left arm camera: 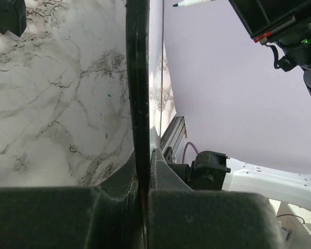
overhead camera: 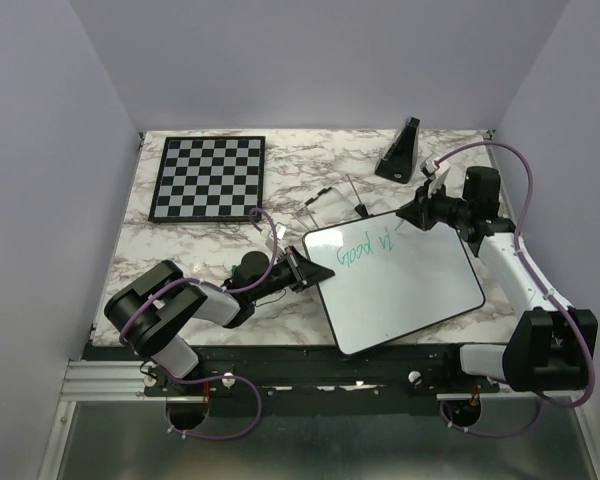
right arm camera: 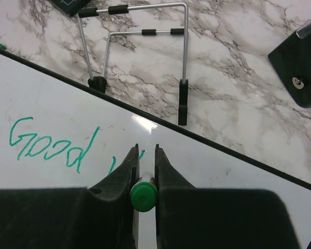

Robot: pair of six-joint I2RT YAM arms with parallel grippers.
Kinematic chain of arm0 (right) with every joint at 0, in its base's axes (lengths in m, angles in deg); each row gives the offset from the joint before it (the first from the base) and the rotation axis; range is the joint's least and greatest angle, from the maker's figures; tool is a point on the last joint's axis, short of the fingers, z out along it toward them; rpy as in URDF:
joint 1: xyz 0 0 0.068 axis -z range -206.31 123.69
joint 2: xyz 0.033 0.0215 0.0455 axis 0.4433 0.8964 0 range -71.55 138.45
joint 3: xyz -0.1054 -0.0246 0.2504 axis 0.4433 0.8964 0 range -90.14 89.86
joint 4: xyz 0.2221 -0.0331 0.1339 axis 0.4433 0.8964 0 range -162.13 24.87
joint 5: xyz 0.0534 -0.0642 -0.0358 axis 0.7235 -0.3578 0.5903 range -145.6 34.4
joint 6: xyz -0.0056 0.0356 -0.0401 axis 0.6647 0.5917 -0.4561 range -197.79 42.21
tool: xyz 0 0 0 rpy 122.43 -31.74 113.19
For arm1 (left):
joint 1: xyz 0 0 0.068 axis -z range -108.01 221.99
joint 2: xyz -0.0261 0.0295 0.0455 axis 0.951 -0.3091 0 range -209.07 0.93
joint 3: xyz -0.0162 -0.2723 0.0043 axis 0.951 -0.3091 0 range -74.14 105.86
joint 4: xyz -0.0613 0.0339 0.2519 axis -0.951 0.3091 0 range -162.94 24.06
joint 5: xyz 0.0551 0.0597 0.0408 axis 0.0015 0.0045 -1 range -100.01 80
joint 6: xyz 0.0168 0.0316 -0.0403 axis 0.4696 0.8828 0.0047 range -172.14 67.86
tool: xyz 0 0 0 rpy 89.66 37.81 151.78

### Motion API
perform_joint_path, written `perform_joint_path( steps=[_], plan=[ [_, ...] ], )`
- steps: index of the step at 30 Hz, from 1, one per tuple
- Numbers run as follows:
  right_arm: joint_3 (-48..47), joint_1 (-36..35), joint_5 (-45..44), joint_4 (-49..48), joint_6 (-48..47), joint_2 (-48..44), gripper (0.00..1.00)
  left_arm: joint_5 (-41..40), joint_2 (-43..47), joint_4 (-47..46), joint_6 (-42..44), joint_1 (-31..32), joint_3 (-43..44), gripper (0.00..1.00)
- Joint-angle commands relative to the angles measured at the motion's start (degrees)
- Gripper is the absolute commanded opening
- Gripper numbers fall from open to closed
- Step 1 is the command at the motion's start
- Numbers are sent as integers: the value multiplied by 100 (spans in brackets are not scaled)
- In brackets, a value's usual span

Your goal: Write a sentence on the whiteboard

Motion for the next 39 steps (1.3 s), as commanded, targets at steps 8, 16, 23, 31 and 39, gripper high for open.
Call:
perform_joint_path(
  steps=[8, 16, 23, 31, 39],
  plan=[
    [-316, 36, -393, -717, 488, 518, 1, 243, 70, -234, 470, 77, -4, 0],
    [-246, 45, -376, -779, 435, 598, 1, 252, 61, -217, 470, 86, 5, 0],
    [-79, 36, -148, -358, 57, 536, 1, 261, 61, -217, 479, 77, 5, 0],
    [263, 36, -16, 161, -320, 123, 0, 261, 79, -208, 479, 77, -4, 0],
    [440, 36, 142, 530, -541, -88, 1, 243, 61, -243, 479, 77, -21, 0]
  ],
)
